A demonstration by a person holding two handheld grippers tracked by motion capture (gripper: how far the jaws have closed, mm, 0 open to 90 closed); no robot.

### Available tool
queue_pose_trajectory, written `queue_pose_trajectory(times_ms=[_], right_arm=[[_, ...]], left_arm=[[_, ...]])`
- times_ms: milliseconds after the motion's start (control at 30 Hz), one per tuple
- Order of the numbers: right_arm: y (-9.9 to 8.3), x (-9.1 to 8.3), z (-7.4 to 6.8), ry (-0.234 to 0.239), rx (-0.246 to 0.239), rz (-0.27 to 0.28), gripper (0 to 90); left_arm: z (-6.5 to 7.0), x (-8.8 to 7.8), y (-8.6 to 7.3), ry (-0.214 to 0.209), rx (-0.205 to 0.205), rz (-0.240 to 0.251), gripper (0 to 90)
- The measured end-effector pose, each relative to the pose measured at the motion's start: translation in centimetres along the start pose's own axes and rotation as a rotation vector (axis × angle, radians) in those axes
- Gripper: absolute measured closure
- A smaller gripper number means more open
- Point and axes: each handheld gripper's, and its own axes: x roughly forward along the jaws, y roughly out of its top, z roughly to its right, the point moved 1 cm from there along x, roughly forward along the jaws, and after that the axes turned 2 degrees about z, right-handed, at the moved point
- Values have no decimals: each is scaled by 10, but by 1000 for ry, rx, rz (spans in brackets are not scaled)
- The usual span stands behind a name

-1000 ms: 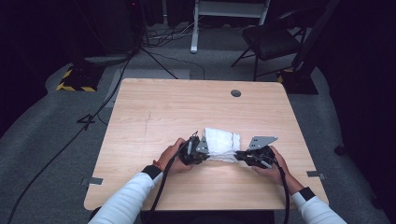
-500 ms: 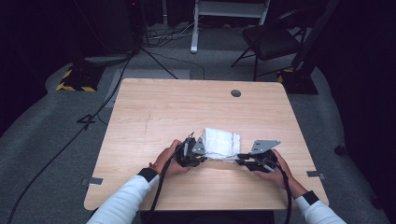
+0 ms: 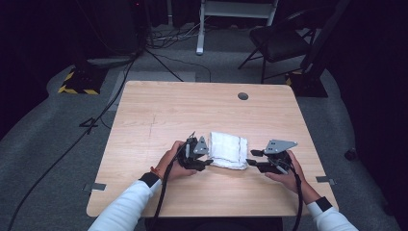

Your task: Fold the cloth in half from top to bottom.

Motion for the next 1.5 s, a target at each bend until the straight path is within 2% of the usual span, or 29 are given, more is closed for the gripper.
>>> queue_pose_trajectory(times_ms=[67, 167, 267, 400, 500, 667, 833, 967, 1067, 1300, 1500], right_arm=[[1, 3, 1, -6, 8, -6, 520], [1, 9, 1, -3, 11, -17, 485], [1, 15, -1, -1, 8, -38, 456], [-4, 23, -2, -10, 13, -83, 413], [-8, 27, -4, -18, 7, -115, 388], [-9, 30, -5, -27, -3, -138, 366], [-6, 23, -5, -37, -12, -121, 362], [-4, 14, -2, -55, -21, -110, 354], [-4, 9, -1, -60, -29, -112, 348], [-2, 0, -1, -78, -52, -103, 330], [-6, -7, -1, -92, -64, -122, 309]], left_arm=[[-1, 4, 1, 14, -14, -5, 369], [0, 11, 3, 0, -21, -22, 318], [3, 15, 3, 0, -8, -45, 299], [4, 19, 0, -8, -12, -70, 279], [6, 21, -2, -1, 7, -91, 269], [8, 21, -1, -10, 0, -97, 247], [5, 11, -4, 11, -9, -98, 230], [1, 2, -13, 30, -31, -96, 231], [0, -5, -19, 52, -21, -106, 227], [-1, -25, -28, 83, -28, -98, 221], [2, -38, -37, 126, -4, -102, 219]])
